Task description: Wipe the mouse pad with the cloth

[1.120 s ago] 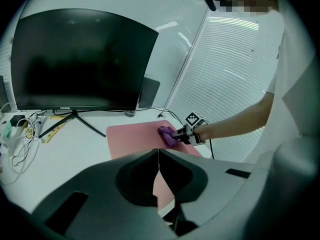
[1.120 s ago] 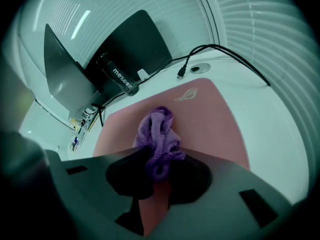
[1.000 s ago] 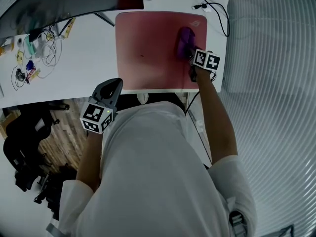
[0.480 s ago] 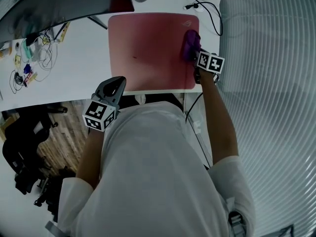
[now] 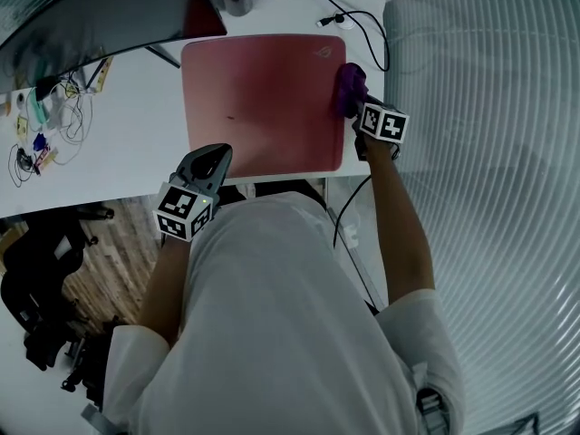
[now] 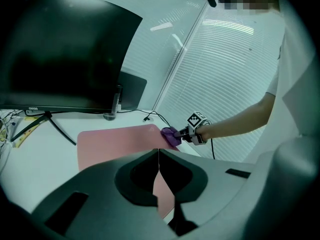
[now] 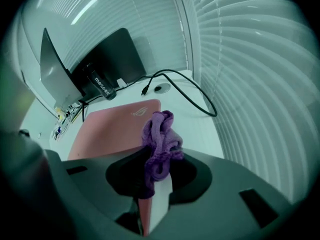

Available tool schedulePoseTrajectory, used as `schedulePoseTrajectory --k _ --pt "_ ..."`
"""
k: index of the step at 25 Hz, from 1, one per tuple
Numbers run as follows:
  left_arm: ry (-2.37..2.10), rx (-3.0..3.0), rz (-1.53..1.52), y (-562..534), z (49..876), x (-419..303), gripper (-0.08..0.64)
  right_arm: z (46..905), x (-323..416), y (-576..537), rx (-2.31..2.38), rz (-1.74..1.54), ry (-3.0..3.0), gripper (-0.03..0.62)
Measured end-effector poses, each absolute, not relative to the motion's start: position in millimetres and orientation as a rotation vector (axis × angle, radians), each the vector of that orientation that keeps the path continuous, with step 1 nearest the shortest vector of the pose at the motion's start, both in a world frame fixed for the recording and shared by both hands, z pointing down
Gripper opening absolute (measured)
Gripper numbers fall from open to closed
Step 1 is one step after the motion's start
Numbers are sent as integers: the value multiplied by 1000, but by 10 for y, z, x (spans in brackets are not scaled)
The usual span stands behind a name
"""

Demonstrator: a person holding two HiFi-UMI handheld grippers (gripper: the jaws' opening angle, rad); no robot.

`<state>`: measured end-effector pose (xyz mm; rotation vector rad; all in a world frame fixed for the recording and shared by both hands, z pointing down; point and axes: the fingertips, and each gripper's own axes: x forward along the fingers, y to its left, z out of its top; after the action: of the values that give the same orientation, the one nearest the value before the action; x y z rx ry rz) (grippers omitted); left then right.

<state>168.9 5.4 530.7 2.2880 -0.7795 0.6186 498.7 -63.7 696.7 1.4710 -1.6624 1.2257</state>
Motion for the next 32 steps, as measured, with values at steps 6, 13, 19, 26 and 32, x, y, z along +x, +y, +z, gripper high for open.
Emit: schedulePoseTrajectory --k 6,13,19,26,32 --pt "-780 2267 603 -46 5397 1743 18 6795 5049 -999 1498 1127 -1687 112" --pt "-837 2206 588 -116 5502 1482 18 6936 4911 -1418 1460 960 -1589 112" --pt "-864 2165 596 -93 5588 1149 18 7039 4528 -1539 1439 882 -1582 112" --pt "-888 2143 572 -80 5619 855 18 7159 4070 -1560 1354 785 -1655 112" --pt "-908 2125 558 -22 5626 557 18 7168 3677 -1585 1307 748 -1670 112"
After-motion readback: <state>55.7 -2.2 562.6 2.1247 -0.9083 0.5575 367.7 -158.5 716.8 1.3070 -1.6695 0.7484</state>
